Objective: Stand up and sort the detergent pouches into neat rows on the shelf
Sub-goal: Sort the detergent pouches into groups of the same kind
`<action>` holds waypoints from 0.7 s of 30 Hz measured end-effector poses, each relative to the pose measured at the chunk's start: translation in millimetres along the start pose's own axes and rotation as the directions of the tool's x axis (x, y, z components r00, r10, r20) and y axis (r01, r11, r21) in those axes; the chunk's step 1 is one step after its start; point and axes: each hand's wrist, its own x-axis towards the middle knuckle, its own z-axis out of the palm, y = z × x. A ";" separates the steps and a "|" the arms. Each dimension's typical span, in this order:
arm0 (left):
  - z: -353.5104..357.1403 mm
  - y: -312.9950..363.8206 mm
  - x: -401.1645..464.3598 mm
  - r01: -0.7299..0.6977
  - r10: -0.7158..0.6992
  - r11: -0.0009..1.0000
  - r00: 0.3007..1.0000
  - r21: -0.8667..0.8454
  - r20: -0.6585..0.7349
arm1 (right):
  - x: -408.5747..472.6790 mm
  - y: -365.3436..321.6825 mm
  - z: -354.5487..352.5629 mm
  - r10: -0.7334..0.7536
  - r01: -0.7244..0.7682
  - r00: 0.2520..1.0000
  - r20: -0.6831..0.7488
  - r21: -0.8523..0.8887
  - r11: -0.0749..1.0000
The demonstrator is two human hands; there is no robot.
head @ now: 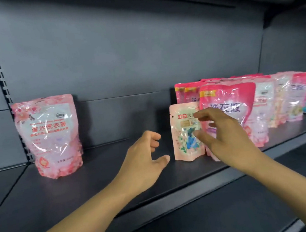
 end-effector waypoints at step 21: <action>128.1 184.9 110.8 -0.300 0.378 0.893 0.905 0.336 -0.195 | 42.5 224.1 -128.3 0.409 -0.369 0.904 -0.123 0.257 0.893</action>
